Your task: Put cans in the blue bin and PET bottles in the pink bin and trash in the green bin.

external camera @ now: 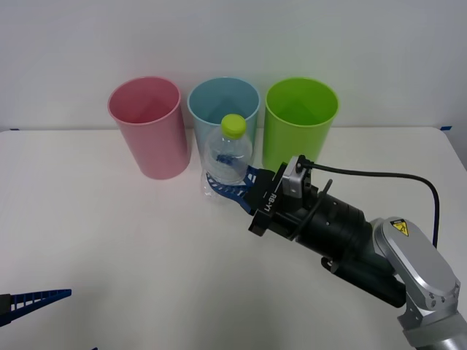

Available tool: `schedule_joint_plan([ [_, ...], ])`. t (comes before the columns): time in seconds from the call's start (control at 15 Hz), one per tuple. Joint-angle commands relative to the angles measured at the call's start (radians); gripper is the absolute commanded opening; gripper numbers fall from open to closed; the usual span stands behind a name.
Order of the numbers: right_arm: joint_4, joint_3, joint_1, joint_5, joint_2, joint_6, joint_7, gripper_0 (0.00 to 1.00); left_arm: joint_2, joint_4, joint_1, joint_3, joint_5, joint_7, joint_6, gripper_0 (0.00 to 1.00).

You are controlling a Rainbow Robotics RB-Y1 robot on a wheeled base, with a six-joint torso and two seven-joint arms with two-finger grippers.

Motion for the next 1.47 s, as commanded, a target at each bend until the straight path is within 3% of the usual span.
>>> schedule_joint_plan([
  [0.07,0.001,0.0,-0.062,0.079,0.038,0.014,-0.097,0.0,0.0,0.0,0.0,0.0,0.0,0.0,0.0,1.0],
  [0.4,0.001,0.034,-0.157,0.204,0.092,0.121,-0.253,0.0,0.0,0.0,0.0,0.0,0.0,0.0,0.0,1.0],
  [0.73,0.021,0.172,-0.243,0.211,0.113,0.368,-0.294,0.0,0.0,0.0,0.0,0.0,0.0,0.0,0.0,1.0],
  [1.47,0.357,0.129,-0.513,0.234,0.282,0.474,-0.282,0.0,0.0,0.0,0.0,0.0,0.0,0.0,0.0,1.0],
])
